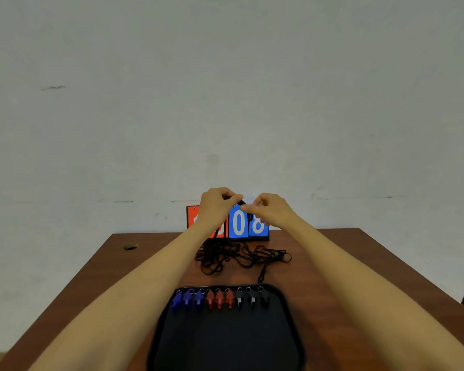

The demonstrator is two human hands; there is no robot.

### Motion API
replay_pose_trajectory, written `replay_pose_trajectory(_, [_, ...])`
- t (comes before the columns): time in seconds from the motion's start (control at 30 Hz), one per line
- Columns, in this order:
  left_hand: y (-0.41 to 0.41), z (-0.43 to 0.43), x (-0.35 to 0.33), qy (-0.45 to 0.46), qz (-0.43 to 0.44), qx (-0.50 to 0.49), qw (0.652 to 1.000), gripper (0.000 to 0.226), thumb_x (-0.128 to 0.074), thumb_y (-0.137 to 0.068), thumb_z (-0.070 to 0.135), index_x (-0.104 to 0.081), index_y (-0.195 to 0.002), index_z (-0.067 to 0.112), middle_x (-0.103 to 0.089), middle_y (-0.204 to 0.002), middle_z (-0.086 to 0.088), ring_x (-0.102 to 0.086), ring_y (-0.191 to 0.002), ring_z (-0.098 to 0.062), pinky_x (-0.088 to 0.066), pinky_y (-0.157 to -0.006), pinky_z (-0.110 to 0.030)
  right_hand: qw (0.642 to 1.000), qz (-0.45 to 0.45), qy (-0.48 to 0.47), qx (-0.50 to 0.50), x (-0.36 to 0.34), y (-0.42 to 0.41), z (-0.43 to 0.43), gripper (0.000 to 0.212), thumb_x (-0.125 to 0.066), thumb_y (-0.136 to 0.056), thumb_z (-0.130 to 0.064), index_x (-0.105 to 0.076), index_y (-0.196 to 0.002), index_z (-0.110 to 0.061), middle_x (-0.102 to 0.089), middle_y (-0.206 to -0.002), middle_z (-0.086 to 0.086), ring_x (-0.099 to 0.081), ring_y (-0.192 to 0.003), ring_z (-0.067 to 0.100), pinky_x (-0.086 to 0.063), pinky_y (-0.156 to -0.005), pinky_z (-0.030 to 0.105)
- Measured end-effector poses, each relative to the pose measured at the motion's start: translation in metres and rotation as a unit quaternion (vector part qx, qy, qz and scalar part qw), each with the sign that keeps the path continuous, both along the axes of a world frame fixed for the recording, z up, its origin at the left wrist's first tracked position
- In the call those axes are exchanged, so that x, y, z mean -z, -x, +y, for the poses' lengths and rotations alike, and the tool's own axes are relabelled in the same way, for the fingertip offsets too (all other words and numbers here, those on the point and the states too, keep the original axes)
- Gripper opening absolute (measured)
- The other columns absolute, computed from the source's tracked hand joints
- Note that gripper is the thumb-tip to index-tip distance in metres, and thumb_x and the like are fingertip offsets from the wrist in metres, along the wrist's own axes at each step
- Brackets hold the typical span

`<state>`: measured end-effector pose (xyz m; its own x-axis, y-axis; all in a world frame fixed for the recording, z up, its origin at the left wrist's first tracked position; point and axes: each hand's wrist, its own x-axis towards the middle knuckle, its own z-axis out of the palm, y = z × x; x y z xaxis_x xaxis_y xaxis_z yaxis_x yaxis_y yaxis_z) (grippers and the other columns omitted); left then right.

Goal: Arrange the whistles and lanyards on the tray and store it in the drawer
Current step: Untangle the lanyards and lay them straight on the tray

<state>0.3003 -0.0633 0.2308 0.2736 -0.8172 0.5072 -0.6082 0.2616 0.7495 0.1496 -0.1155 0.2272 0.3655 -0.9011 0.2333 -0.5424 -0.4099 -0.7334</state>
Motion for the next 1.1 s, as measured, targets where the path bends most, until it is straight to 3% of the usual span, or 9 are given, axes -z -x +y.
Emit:
replay_pose_trajectory(0.1, [-0.002, 0.006, 0.003, 0.001, -0.008, -0.002, 1.000, 0.024, -0.063, -0.088, 0.026, -0.071, -0.092, 0.004, -0.071, -0.084, -0.007, -0.059, -0.066, -0.006, -0.044, -0.053, -0.005, 0.999, 0.040, 0.027, -0.025, 0.009, -0.001, 0.003, 0.028, -0.063, -0.089, -0.032, -0.063, -0.106, -0.010, -0.061, -0.083, 0.004, -0.055, -0.064, 0.011, -0.043, -0.055, 0.015])
replay_pose_trajectory(0.17, [-0.007, 0.010, 0.006, -0.003, -0.042, -0.009, 0.999, 0.023, -0.062, -0.089, 0.027, -0.072, -0.092, 0.006, -0.072, -0.087, -0.007, -0.062, -0.072, -0.014, -0.047, -0.061, -0.015, 0.997, 0.045, 0.052, -0.032, 0.011, -0.002, 0.005, 0.024, -0.051, -0.096, -0.020, -0.065, -0.110, -0.006, -0.062, -0.080, 0.002, -0.054, -0.060, 0.006, -0.041, -0.051, 0.008])
replay_pose_trajectory(0.27, [-0.017, 0.016, 0.014, -0.047, -0.163, -0.022, 0.985, 0.026, -0.055, -0.093, 0.030, -0.072, -0.097, 0.010, -0.067, -0.088, -0.007, -0.062, -0.078, -0.022, -0.048, -0.068, -0.031, 0.997, 0.049, 0.058, -0.028, 0.011, 0.001, 0.005, 0.026, -0.044, -0.097, -0.012, -0.065, -0.110, -0.002, -0.066, -0.086, 0.008, -0.058, -0.064, 0.014, -0.050, -0.062, 0.017])
replay_pose_trajectory(0.37, [-0.030, 0.018, 0.031, -0.089, -0.247, -0.035, 0.964, 0.028, -0.049, -0.096, 0.030, -0.071, -0.095, 0.012, -0.053, -0.082, -0.002, -0.051, -0.076, -0.021, -0.036, -0.063, -0.030, 0.997, 0.046, 0.055, -0.013, 0.016, 0.008, 0.002, 0.017, -0.048, -0.095, -0.009, -0.060, -0.107, -0.007, -0.067, -0.085, 0.013, -0.061, -0.069, 0.020, -0.053, -0.067, 0.029])
replay_pose_trajectory(0.47, [-0.043, 0.020, 0.051, -0.120, -0.288, -0.044, 0.949, 0.031, -0.046, -0.098, 0.029, -0.069, -0.095, 0.008, -0.051, -0.086, -0.003, -0.050, -0.077, -0.021, -0.038, -0.066, -0.030, 0.996, 0.060, 0.070, 0.021, 0.027, 0.019, -0.001, 0.005, -0.053, -0.092, -0.007, -0.058, -0.094, -0.005, -0.069, -0.081, 0.013, -0.062, -0.067, 0.021, -0.056, -0.073, 0.037])
replay_pose_trajectory(0.63, [-0.068, 0.033, 0.074, -0.166, -0.313, -0.053, 0.933, 0.031, -0.044, -0.099, 0.025, -0.068, -0.103, 0.006, -0.060, -0.094, -0.008, -0.060, -0.089, -0.027, -0.043, -0.072, -0.030, 0.988, 0.108, 0.084, 0.076, 0.052, 0.041, -0.006, 0.014, -0.053, -0.093, -0.009, -0.067, -0.094, -0.007, -0.069, -0.085, 0.012, -0.060, -0.073, 0.022, -0.048, -0.069, 0.030])
replay_pose_trajectory(0.73, [-0.081, 0.041, 0.085, -0.171, -0.346, -0.075, 0.919, 0.030, -0.043, -0.099, 0.023, -0.065, -0.117, 0.013, -0.063, -0.108, -0.009, -0.057, -0.098, -0.026, -0.047, -0.083, -0.034, 0.983, 0.127, 0.091, 0.099, 0.066, 0.049, -0.006, 0.018, -0.050, -0.094, -0.009, -0.068, -0.099, -0.010, -0.070, -0.094, 0.012, -0.062, -0.079, 0.026, -0.050, -0.072, 0.034])
replay_pose_trajectory(0.9, [-0.082, 0.051, 0.101, -0.210, -0.258, -0.038, 0.942, 0.033, -0.041, -0.100, 0.019, -0.058, -0.127, 0.010, -0.056, -0.119, -0.012, -0.055, -0.109, -0.027, -0.041, -0.092, -0.031, 0.976, 0.177, 0.079, 0.103, 0.093, 0.055, 0.005, 0.022, -0.044, -0.096, -0.009, -0.064, -0.104, -0.008, -0.069, -0.101, 0.012, -0.063, -0.085, 0.027, -0.052, -0.075, 0.039])
replay_pose_trajectory(1.1, [-0.086, 0.068, 0.135, -0.285, -0.204, -0.024, 0.936, 0.033, -0.045, -0.099, 0.019, -0.059, -0.126, 0.010, -0.059, -0.127, -0.011, -0.056, -0.115, -0.025, -0.041, -0.098, -0.032, 0.975, 0.187, -0.023, 0.121, 0.133, 0.066, 0.018, 0.018, -0.042, -0.094, -0.010, -0.060, -0.095, -0.008, -0.067, -0.102, 0.012, -0.061, -0.091, 0.030, -0.050, -0.078, 0.039])
